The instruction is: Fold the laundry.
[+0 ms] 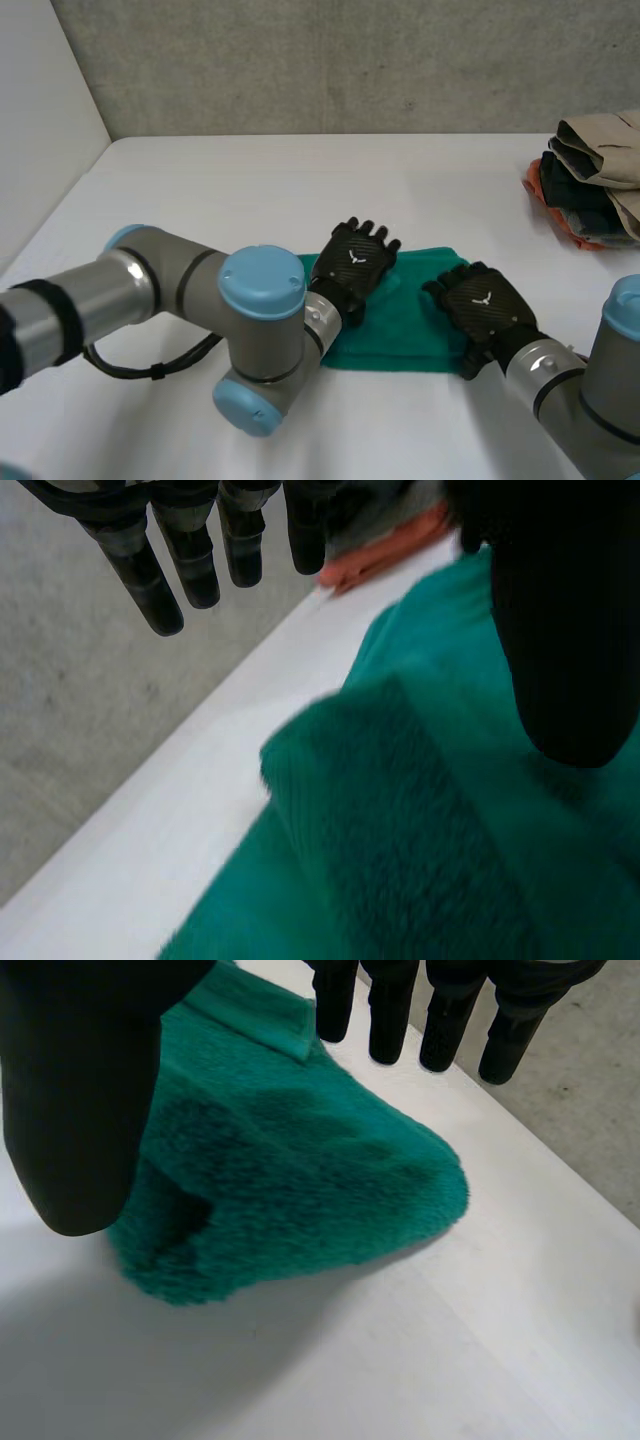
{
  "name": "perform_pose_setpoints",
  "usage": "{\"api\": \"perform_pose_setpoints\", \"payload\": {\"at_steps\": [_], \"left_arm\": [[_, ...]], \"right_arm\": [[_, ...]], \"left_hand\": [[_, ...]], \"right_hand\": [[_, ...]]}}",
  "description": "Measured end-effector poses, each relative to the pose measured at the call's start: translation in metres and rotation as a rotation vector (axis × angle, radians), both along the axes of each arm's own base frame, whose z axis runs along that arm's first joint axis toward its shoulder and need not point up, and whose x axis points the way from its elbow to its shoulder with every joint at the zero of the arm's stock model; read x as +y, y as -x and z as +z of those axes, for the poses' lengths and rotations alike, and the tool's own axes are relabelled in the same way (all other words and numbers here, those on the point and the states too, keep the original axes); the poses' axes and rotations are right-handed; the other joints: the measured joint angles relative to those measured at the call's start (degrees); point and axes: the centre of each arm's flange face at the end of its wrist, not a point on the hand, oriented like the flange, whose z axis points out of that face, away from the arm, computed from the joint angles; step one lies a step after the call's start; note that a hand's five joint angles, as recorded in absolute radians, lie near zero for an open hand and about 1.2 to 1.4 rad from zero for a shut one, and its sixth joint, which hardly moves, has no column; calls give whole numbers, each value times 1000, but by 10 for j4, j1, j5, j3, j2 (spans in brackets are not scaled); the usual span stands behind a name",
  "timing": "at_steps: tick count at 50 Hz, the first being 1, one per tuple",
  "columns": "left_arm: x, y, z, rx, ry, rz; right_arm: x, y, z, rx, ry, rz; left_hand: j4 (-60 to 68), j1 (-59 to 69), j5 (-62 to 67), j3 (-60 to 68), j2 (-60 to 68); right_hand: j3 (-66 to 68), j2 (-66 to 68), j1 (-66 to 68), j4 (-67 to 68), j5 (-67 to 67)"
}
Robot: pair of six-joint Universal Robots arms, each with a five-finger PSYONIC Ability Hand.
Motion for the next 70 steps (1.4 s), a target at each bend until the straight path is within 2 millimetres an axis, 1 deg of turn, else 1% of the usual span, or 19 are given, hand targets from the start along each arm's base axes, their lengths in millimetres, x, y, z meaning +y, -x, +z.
{"api": "perform_pose_setpoints", "payload": {"at_steps": [8,13,14,15,19,28,38,40,42,44,45,47,50,52,54,58,60,64,70], "left_arm": [[-48,-20,-13,-45,24,225],[-70,-45,-11,-107,59,376],[-70,-45,-11,-107,59,376],[-72,-53,-4,-117,68,411],[-69,-66,13,-120,80,440],[-38,-79,48,-97,93,401],[-14,-96,68,-87,96,377],[-10,-99,72,-80,99,368],[-7,-101,77,-71,102,358],[-6,-102,79,-66,105,353],[-5,-103,82,-61,107,350],[-5,-105,84,-56,110,351],[-6,-107,86,-46,113,358],[-8,-108,87,-37,115,365],[-10,-110,88,-20,115,375],[-14,-111,92,22,113,391],[-15,-111,95,48,111,396],[-17,-110,99,100,107,399],[-9,-97,106,179,88,339]], "right_arm": [[3,-2,-5,7,-2,-5],[0,-1,-9,16,-6,-17],[0,-1,-9,16,-6,-17],[-1,0,-9,19,-5,-22],[-2,2,-10,30,-2,-36],[0,7,-7,84,18,-55],[-6,14,17,343,224,-59],[-8,7,25,383,294,-33],[-4,-10,35,400,390,38],[-2,-14,37,398,408,56],[16,-49,45,362,530,211],[34,-73,44,324,597,331],[66,-102,26,277,638,527],[83,-113,11,263,636,622],[97,-120,-4,261,623,690],[98,-121,-10,259,596,673],[91,-118,1,229,583,611],[71,-105,41,57,519,439],[40,-71,85,-318,219,195]], "left_hand": [[0,0,0,0,0],[0,0,0,0,0],[0,0,0,0,0],[0,0,0,0,0],[0,0,0,0,0],[0,0,0,0,0],[0,0,0,0,0],[0,0,0,0,0],[0,0,0,0,0],[0,0,0,0,0],[0,0,0,0,0],[0,0,0,0,0],[0,0,0,0,0],[0,0,0,0,0],[0,0,0,0,0],[0,0,0,0,0],[0,0,0,0,0],[0,0,0,0,0],[0,0,0,0,0]], "right_hand": [[159,159,166,163,158],[402,407,407,405,400],[402,407,407,405,400],[485,491,470,489,483],[529,526,483,536,523],[531,526,483,538,524],[531,526,483,538,524],[531,526,483,538,525],[531,526,483,538,528],[531,526,483,538,528],[531,526,483,539,529],[531,526,483,539,529],[531,526,483,539,531],[509,509,474,514,510],[294,288,284,298,290],[0,-7,-4,3,-4],[-29,-27,-16,-24,-23],[-31,-27,-16,-29,-23],[-31,-27,-16,-29,-23]]}}
